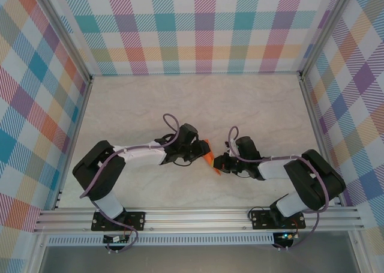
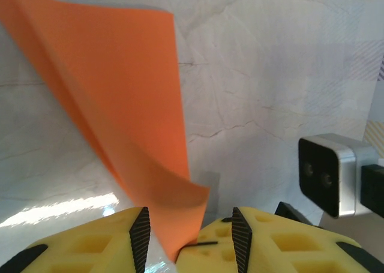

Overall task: Fold a paper plane with a square sheet of paper (pick it up from the middle)
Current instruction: Fold the wing for the fifth time at the center of the table.

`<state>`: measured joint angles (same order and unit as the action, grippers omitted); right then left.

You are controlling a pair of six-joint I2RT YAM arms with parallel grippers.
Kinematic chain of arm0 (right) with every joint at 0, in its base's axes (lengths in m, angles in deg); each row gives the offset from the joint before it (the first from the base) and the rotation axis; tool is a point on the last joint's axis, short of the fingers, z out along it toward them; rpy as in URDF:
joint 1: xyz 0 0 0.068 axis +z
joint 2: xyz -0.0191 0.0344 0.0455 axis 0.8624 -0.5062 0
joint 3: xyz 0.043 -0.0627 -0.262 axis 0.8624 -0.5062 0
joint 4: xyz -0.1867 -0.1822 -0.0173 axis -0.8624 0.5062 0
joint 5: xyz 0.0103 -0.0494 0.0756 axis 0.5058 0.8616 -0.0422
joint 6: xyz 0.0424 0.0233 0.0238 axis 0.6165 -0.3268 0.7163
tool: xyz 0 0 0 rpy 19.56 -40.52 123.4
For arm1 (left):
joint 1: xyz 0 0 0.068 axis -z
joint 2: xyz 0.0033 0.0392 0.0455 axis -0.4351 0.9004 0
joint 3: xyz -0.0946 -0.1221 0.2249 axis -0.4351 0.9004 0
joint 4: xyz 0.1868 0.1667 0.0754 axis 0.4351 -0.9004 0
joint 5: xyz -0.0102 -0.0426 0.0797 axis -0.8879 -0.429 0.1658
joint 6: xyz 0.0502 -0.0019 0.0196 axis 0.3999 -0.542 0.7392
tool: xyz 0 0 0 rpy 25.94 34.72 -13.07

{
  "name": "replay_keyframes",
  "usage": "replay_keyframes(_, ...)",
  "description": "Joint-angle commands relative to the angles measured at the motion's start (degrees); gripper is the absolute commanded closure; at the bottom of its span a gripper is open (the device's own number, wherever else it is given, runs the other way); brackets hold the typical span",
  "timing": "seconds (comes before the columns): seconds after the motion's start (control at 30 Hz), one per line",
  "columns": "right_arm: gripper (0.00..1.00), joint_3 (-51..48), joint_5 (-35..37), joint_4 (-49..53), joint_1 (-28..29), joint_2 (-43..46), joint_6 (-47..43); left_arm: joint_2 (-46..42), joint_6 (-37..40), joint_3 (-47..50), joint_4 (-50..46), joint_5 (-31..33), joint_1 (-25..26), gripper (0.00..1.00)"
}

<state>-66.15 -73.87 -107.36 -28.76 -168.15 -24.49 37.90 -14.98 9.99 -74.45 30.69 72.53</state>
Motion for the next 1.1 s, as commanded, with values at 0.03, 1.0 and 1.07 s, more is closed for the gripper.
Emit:
replay_keyframes(0.03, 0.91, 1.53, -1.56, 3.32, -0.24, 1.46, -0.86, 2.61, 1.33, -2.9, 2.64, -1.26, 0.23, 0.57)
replay_keyframes(1.0, 0.66, 8.09, 4.4, 25.5, -0.16, 4.07, -14.12, 8.72, 1.5, -6.53, 1.89, -2.53, 0.24, 0.62)
replay_keyframes(1.07, 0.66, 8.32, 4.73, 25.9, -0.16, 3.87, -14.37, 8.87, 1.52, -6.57, 1.7, -2.77, 0.19, 0.62)
